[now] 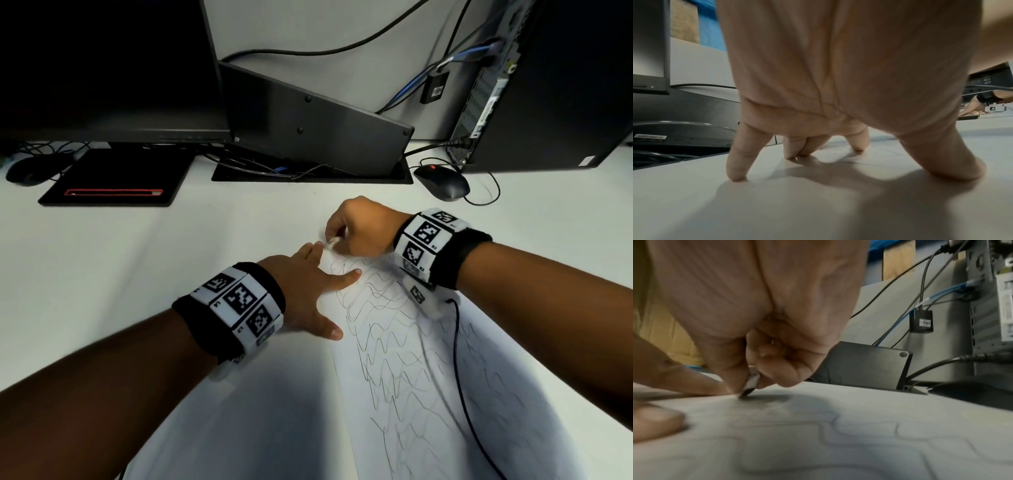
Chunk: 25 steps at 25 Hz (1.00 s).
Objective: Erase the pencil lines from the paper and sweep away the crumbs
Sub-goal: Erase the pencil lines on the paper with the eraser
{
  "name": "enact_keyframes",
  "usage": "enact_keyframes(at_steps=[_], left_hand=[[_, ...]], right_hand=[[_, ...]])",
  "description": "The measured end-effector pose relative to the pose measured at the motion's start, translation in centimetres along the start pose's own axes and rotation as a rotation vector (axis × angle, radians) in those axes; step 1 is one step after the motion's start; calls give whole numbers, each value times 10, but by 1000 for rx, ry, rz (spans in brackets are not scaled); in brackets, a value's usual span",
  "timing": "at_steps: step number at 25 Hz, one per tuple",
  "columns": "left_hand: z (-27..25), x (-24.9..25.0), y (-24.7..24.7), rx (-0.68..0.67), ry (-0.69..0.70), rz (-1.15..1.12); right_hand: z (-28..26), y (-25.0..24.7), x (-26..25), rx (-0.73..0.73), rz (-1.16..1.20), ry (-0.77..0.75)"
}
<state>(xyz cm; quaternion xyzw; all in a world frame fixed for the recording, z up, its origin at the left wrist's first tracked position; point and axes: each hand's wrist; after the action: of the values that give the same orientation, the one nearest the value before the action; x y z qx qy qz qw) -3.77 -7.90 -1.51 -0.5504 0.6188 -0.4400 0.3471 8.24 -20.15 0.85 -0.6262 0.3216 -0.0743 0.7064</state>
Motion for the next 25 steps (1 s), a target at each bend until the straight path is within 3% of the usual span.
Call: enact_keyframes(at_steps=[3, 6, 10, 13, 17, 21, 25], left_hand=[[-1, -1, -1, -6, 9, -23], [-1, 0, -2, -15, -5, -14], [-1, -1, -1, -12, 2, -6], [-1, 1, -2, -14, -4, 11], [-1, 0, -1, -12, -5, 7], [-1, 0, -1, -7, -5, 21], [0, -1, 0, -7, 1, -5]], right_hand=[[-4, 0, -3, -122, -3, -36], [-6, 0, 4, 26, -12, 34], [-14, 4, -1, -79, 19, -14], [-11, -1, 12, 62, 17, 99], [-13, 4, 1, -52, 9, 19], [-9, -1, 8, 54, -15, 88], [-14, 4, -1, -45, 31, 25]])
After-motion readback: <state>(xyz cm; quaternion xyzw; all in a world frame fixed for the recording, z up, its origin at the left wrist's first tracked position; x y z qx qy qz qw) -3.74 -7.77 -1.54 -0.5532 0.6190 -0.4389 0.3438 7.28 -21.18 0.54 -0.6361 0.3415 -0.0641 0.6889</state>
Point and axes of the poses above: each hand's wrist, its own z-axis towards the middle knuckle, its own y-axis out of the palm, x = y × z, and after that the axes turned 11 degrees about x, right-handed
